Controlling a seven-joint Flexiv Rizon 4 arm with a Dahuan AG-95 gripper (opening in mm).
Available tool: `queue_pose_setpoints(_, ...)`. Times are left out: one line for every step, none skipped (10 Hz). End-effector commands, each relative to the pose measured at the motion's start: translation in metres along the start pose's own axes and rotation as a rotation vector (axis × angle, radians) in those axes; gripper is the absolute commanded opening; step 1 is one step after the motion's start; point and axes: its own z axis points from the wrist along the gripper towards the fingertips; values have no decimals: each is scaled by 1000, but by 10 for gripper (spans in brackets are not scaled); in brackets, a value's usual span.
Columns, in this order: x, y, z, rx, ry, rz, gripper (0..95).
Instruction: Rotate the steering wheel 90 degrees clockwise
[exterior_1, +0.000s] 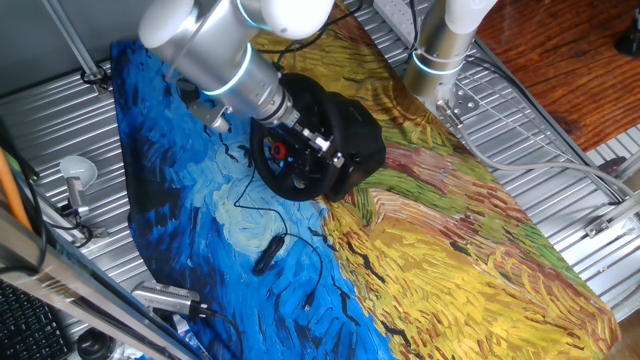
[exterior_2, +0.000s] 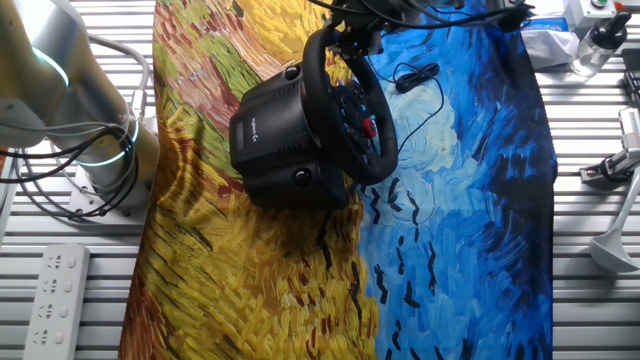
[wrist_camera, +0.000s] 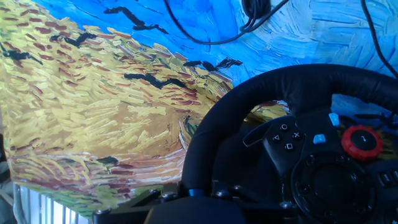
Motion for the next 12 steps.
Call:
queue_pose_setpoints(0,-2,0,2,9,8,0)
queue_pose_setpoints(0,-2,1,2,11,18,0)
queue_pose_setpoints(0,-2,1,0,11,37,0)
queue_pose_setpoints(0,-2,1,-1,11,51,0)
queue_pose_setpoints(-1,-2,1,1,9,67,0)
queue_pose_setpoints(-1,-2,2,2,10,73,0)
queue_pose_setpoints(-1,-2,2,3,9,71,0)
queue_pose_setpoints(-1,-2,2,2,9,69,0)
queue_pose_setpoints(-1,-2,2,1,9,66,0)
queue_pose_setpoints(-1,-2,2,2,9,71,0)
queue_pose_setpoints(-2,-2,2,3,4,87,0)
queue_pose_setpoints(-2,-2,2,4,3,93,0)
